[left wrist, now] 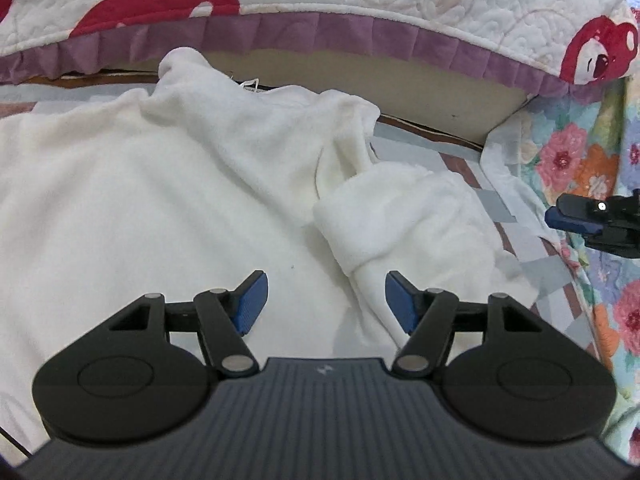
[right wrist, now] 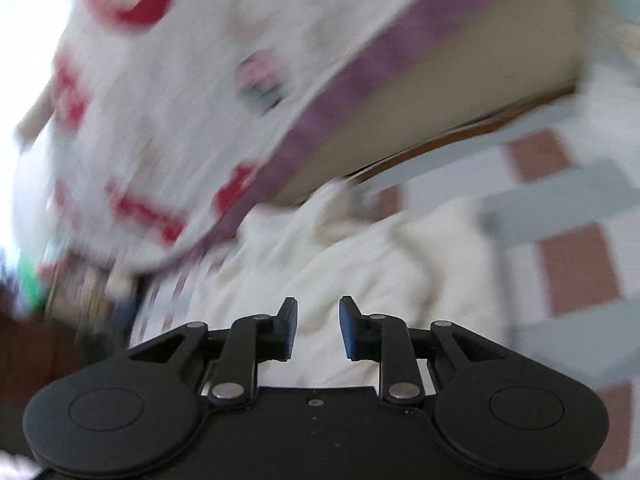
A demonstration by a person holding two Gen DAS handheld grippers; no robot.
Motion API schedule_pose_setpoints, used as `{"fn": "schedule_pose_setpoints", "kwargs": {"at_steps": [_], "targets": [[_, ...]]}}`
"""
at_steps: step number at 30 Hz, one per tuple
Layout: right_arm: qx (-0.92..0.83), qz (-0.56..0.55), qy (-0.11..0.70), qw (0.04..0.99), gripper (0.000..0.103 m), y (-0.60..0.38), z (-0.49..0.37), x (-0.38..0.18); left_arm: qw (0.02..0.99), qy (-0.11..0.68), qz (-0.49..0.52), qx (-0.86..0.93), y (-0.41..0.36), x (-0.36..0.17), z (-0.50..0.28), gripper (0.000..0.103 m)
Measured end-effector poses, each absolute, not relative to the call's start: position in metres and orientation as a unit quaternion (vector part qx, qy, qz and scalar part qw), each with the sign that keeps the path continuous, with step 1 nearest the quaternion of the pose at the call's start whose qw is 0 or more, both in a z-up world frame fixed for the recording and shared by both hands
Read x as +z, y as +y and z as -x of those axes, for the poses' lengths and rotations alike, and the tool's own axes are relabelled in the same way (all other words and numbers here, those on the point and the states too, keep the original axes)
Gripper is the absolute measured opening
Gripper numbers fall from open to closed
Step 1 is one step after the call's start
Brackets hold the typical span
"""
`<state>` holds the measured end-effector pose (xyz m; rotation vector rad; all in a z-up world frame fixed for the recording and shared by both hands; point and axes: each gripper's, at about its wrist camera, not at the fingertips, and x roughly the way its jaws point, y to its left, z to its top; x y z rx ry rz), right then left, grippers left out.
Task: Fold clothes
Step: 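Grasp a fleece fold with the right gripper and lift it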
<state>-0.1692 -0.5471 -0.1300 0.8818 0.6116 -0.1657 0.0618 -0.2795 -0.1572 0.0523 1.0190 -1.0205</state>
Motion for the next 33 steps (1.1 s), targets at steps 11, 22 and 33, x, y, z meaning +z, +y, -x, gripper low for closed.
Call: {"fn": "schedule_pose_setpoints", "kwargs": {"at_steps": [11, 22, 33], "targets": [[-0.116, -0.434, 0.339, 0.827, 0.062, -0.527, 0.137, -0.191, 0.752, 0.478, -0.052, -0.451, -0.213, -0.161, -0.047, 0.038], [-0.224, -0.318, 0.229, 0.892, 0.011, -0.537, 0.151, -0.136, 0.762, 0.473, -0.023, -0.442, -0.205, -0.162, -0.066, 0.042], [-0.579, -0.163, 0.199, 0.774, 0.011, -0.647, 0.316, -0.086, 0.728, 0.482, -0.075, -0.483, -0.230, -0.176, -0.043, 0.043]]}}
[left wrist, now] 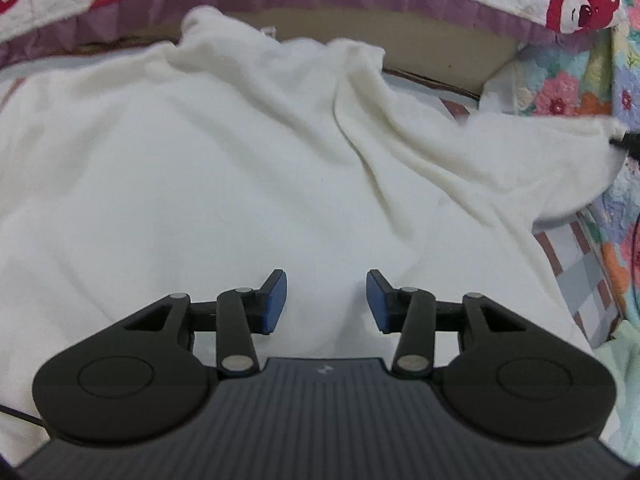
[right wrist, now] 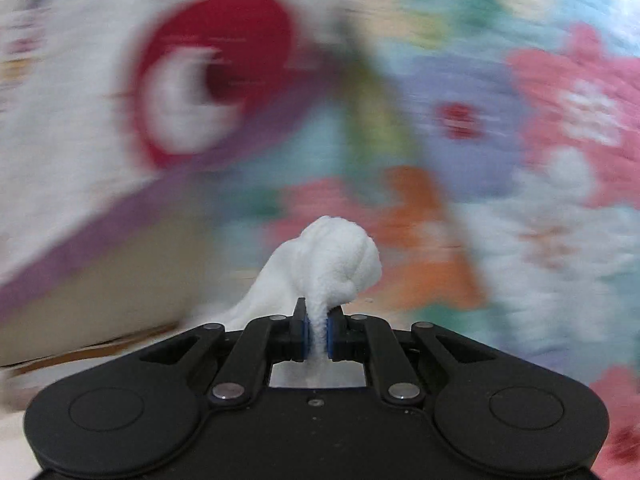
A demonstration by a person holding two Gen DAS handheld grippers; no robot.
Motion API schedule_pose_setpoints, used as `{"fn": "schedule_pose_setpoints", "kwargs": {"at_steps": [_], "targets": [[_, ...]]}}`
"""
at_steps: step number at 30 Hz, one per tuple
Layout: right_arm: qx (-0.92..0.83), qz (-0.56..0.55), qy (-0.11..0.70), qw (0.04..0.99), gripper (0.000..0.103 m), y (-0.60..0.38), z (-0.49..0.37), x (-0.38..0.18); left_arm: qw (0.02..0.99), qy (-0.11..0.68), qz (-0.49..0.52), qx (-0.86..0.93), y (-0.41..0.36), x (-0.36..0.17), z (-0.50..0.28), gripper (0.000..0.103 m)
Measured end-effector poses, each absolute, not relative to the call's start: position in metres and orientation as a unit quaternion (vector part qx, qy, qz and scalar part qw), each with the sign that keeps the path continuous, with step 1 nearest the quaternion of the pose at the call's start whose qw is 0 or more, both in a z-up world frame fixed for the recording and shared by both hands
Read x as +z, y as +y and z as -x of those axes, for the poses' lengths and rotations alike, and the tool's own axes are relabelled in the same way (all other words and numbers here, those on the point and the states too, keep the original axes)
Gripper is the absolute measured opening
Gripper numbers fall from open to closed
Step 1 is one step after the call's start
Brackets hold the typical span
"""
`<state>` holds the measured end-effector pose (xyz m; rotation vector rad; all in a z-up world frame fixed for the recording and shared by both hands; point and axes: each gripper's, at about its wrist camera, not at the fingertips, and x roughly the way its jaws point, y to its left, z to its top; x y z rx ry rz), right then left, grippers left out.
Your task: Fold clothes
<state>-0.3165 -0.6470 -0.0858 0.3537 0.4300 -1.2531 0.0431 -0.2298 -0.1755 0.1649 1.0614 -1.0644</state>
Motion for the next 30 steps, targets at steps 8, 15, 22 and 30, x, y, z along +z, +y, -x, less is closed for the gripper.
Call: {"fn": "schedule_pose_setpoints", "kwargs": {"at_steps": [8, 15, 22, 30], "targets": [[-0.645, -0.170, 0.272, 0.694, 0.009, -0.692, 0.354, -0.144, 0.710, 0.486, -0.089, -0.502, -0.233, -0.179, -0.032, 0.046], [-0.678, -0.171, 0.315, 0.642, 0.023, -0.696, 0.346, -0.157, 0.708, 0.487, -0.088, -0.504, -0.235, -0.178, -0.032, 0.048], [-0.632, -0.135, 0.288, 0.707, 0.049, -0.646, 0.329, -0.128, 0.712, 0.490, -0.082, -0.497, -0.234, -0.170, -0.032, 0.050], [-0.415, -0.163, 0.315, 0.838, 0.048, -0.536, 0.302, -0.122, 0.726, 0.476, -0.039, -0.494, -0.192, -0.119, -0.029, 0.060]]}}
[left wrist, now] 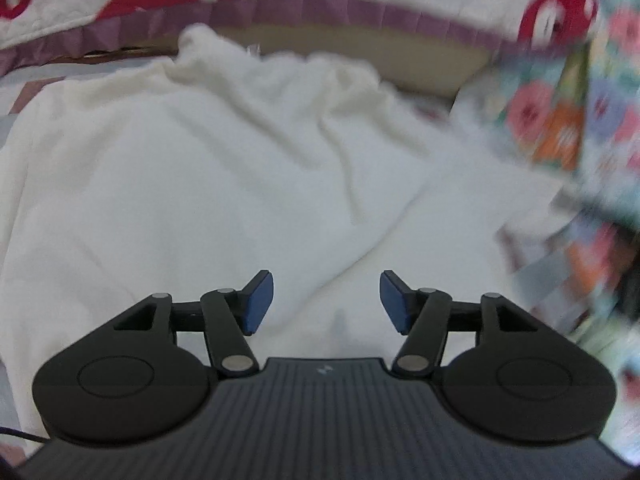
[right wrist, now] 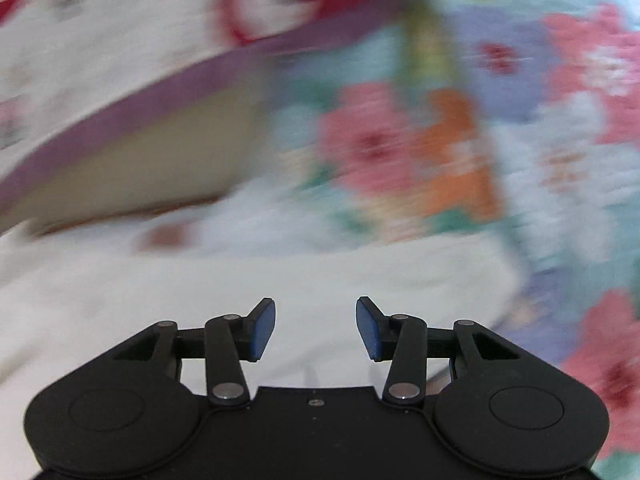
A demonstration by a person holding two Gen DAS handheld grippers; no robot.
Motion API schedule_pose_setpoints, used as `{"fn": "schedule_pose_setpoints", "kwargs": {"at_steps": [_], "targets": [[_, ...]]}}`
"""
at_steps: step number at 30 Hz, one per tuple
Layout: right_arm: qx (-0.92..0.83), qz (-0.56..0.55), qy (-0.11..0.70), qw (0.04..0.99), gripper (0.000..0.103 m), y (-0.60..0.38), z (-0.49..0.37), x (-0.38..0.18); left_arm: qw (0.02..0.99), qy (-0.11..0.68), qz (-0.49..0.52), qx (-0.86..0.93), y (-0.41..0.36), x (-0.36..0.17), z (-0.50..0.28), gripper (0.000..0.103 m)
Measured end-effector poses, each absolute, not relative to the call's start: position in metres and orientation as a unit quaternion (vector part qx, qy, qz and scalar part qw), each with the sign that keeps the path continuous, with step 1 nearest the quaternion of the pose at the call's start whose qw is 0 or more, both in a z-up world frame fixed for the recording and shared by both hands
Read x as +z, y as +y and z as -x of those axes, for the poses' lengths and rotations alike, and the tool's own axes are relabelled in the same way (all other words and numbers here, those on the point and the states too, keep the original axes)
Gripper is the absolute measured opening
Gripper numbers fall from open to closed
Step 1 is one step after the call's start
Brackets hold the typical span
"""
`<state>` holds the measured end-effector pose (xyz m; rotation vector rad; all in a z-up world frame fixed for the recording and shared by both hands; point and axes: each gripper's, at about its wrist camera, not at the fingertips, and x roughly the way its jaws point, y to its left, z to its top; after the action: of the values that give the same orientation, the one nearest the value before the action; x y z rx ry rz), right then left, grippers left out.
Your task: Fold clothes
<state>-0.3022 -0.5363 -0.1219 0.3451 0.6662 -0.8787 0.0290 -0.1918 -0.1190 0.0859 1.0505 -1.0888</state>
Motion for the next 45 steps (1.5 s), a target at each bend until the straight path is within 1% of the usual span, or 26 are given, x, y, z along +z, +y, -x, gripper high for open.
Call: {"fn": "schedule_pose_setpoints", "kwargs": {"at_steps": [1, 4, 7, 9, 12, 14, 16, 18, 21, 24, 26, 27, 28, 29, 30, 35, 39, 41, 45], "targets": [[-0.374, -0.183, 0.319, 0.851, 0.048, -0.520, 0.299, -0.124, 0.739, 0.465, -0.037, -0.487, -0.182, -0.113, -0.028, 0.061], [-0.263, -0.235, 0.333, 0.875, 0.048, -0.474, 0.285, -0.135, 0.779, 0.443, -0.079, -0.436, -0.156, -0.111, -0.018, 0.061], [-0.182, -0.242, 0.354, 0.885, 0.048, -0.434, 0.269, -0.144, 0.784, 0.469, -0.092, -0.397, -0.128, -0.123, -0.010, 0.061], [-0.133, -0.240, 0.373, 0.887, 0.048, -0.409, 0.259, -0.148, 0.777, 0.492, -0.082, -0.384, -0.107, -0.126, -0.006, 0.061], [-0.080, -0.222, 0.398, 0.887, 0.049, -0.378, 0.247, -0.147, 0.788, 0.486, -0.104, -0.363, -0.091, -0.118, -0.002, 0.061], [-0.058, -0.227, 0.400, 0.886, 0.050, -0.367, 0.243, -0.145, 0.791, 0.476, -0.137, -0.360, -0.089, -0.110, 0.000, 0.062], [-0.041, -0.234, 0.399, 0.886, 0.052, -0.356, 0.239, -0.144, 0.784, 0.471, -0.171, -0.367, -0.092, -0.107, 0.001, 0.066], [-0.023, -0.219, 0.420, 0.880, 0.055, -0.340, 0.232, -0.146, 0.765, 0.476, -0.206, -0.381, -0.098, -0.112, 0.003, 0.067], [-0.002, -0.189, 0.452, 0.872, 0.057, -0.314, 0.226, -0.147, 0.745, 0.486, -0.249, -0.383, -0.101, -0.126, 0.008, 0.067], [0.001, -0.151, 0.480, 0.864, 0.061, -0.291, 0.222, -0.157, 0.735, 0.505, -0.270, -0.364, -0.099, -0.137, 0.010, 0.067], [-0.004, -0.123, 0.476, 0.871, 0.062, -0.285, 0.222, -0.167, 0.733, 0.513, -0.273, -0.354, -0.097, -0.140, 0.010, 0.067], [-0.006, -0.111, 0.471, 0.875, 0.060, -0.284, 0.222, -0.172, 0.733, 0.516, -0.272, -0.350, -0.096, -0.140, 0.009, 0.067], [-0.008, -0.111, 0.464, 0.879, 0.054, -0.285, 0.223, -0.176, 0.734, 0.518, -0.272, -0.346, -0.094, -0.140, 0.009, 0.067], [-0.010, -0.124, 0.457, 0.881, 0.026, -0.290, 0.225, -0.178, 0.734, 0.520, -0.271, -0.342, -0.093, -0.140, 0.008, 0.067], [-0.012, -0.138, 0.449, 0.883, 0.005, -0.295, 0.227, -0.181, 0.736, 0.521, -0.270, -0.339, -0.091, -0.141, 0.009, 0.067], [0.011, -0.174, 0.370, 0.912, 0.005, -0.307, 0.250, -0.160, 0.757, 0.500, -0.244, -0.341, -0.076, -0.146, 0.023, 0.067], [0.036, -0.267, 0.320, 0.908, 0.005, -0.325, 0.272, -0.148, 0.762, 0.470, -0.243, -0.374, -0.079, -0.134, 0.033, 0.067], [0.054, -0.295, 0.309, 0.902, 0.005, -0.329, 0.280, -0.148, 0.760, 0.449, -0.241, -0.403, -0.084, -0.126, 0.039, 0.067], [0.086, -0.291, 0.312, 0.900, 0.005, -0.325, 0.280, -0.153, 0.743, 0.379, -0.284, -0.474, -0.103, -0.121, 0.063, 0.067]]}}
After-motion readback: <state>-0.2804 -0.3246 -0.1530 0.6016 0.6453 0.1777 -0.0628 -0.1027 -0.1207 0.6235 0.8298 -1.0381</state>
